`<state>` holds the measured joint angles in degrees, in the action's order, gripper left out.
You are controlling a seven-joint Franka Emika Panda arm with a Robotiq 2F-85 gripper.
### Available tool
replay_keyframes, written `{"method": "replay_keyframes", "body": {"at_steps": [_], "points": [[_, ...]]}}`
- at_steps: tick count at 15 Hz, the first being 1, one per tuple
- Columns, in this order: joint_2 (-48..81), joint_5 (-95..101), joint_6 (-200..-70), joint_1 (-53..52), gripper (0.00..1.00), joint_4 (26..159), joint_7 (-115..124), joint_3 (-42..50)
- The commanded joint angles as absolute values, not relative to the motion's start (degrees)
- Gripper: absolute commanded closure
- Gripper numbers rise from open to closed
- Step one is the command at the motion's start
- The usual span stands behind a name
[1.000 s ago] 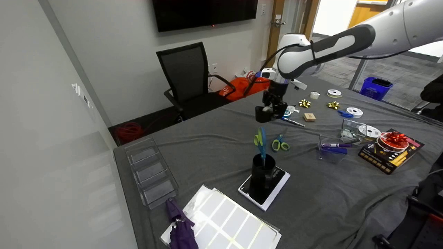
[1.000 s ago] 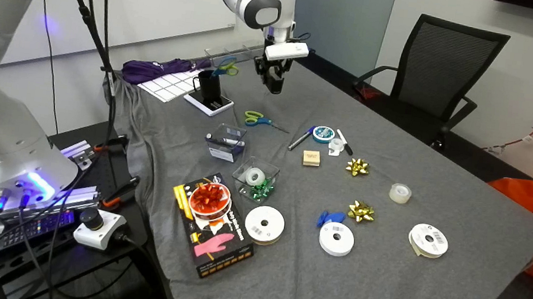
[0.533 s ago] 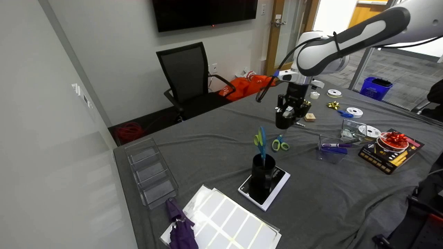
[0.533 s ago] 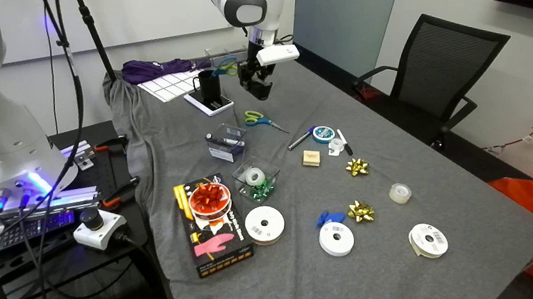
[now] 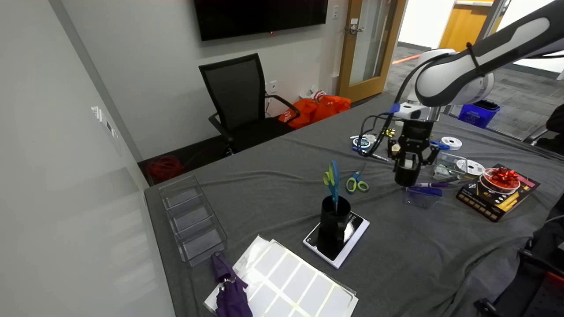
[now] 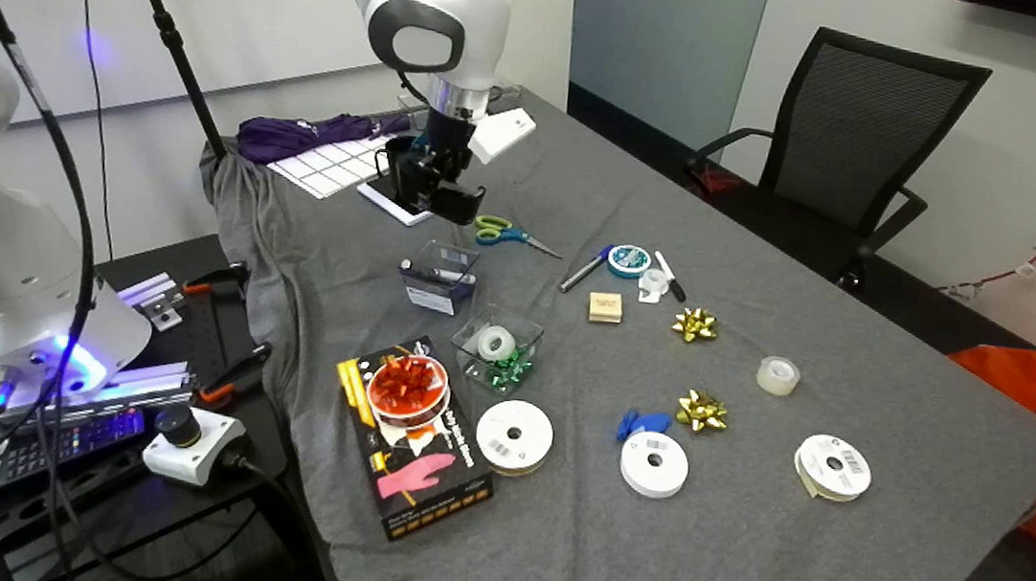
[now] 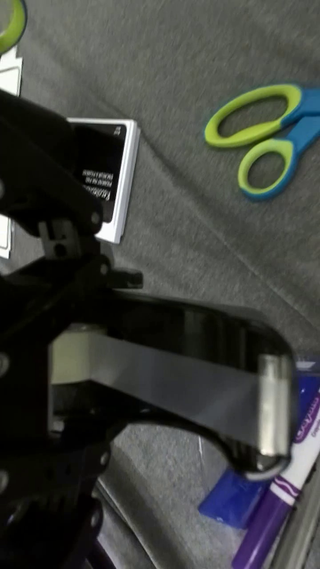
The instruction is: Move the tape dispenser forwards.
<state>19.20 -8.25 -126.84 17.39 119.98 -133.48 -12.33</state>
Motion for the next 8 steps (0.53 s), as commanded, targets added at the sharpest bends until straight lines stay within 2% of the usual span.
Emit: {"method": "replay_keyframes", "body": {"at_steps": [1,3,4,5,8], "points": [[13.2,-11.3,-130.1,16.1,0.64,128.7,-148.0,-9.8],[12.3,-12.5,-132.0,15.4,0.64,131.3,-155.4,-9.0],[13.6,-7.9,-132.6,23.9,0.64,129.9,-149.6,-21.9],[13.9,-7.5,-133.5,24.2,0.64,130.0,-149.9,-23.4],[17.2,-2.2,-137.7,33.3,0.64,129.8,-150.1,-36.5]]}}
